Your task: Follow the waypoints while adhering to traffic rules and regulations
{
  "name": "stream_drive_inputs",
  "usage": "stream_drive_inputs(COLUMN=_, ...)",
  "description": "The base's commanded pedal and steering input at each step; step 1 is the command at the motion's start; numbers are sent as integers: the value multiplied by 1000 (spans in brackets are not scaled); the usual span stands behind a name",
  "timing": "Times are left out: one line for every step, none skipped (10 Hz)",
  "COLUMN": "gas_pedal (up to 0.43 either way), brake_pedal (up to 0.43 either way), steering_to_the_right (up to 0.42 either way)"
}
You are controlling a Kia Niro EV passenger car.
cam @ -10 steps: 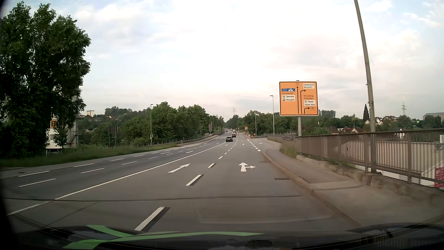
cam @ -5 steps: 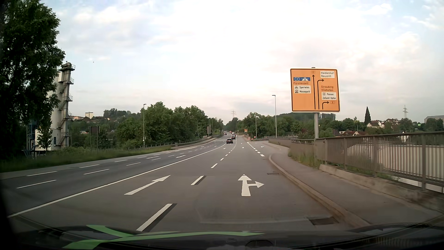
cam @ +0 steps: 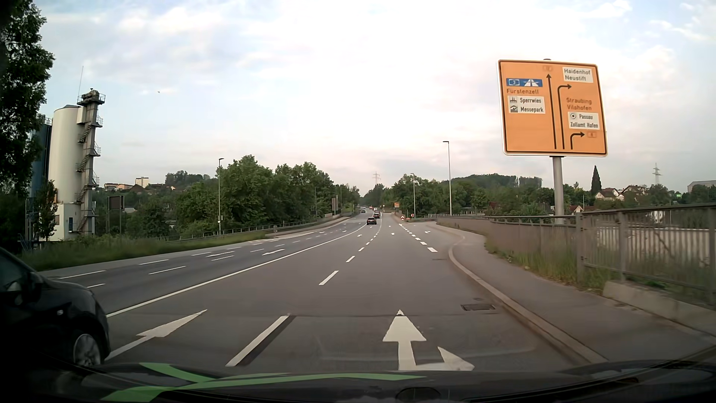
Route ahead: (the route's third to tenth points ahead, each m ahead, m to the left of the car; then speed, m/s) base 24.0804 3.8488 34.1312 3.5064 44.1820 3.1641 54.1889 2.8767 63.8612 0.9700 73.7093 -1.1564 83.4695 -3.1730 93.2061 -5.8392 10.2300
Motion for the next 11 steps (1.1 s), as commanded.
stream_drive_inputs(gas_pedal=47, brake_pedal=0, steering_to_the_right=-1)
stream_drive_inputs(gas_pedal=47, brake_pedal=0, steering_to_the_right=3)
stream_drive_inputs(gas_pedal=47, brake_pedal=0, steering_to_the_right=5)
stream_drive_inputs(gas_pedal=47, brake_pedal=0, steering_to_the_right=6)
stream_drive_inputs(gas_pedal=47, brake_pedal=0, steering_to_the_right=11)
stream_drive_inputs(gas_pedal=47, brake_pedal=0, steering_to_the_right=15)
stream_drive_inputs(gas_pedal=47, brake_pedal=0, steering_to_the_right=18)
stream_drive_inputs(gas_pedal=47, brake_pedal=0, steering_to_the_right=20)
stream_drive_inputs(gas_pedal=47, brake_pedal=0, steering_to_the_right=23)
stream_drive_inputs(gas_pedal=47, brake_pedal=0, steering_to_the_right=24)
stream_drive_inputs(gas_pedal=47, brake_pedal=0, steering_to_the_right=26)
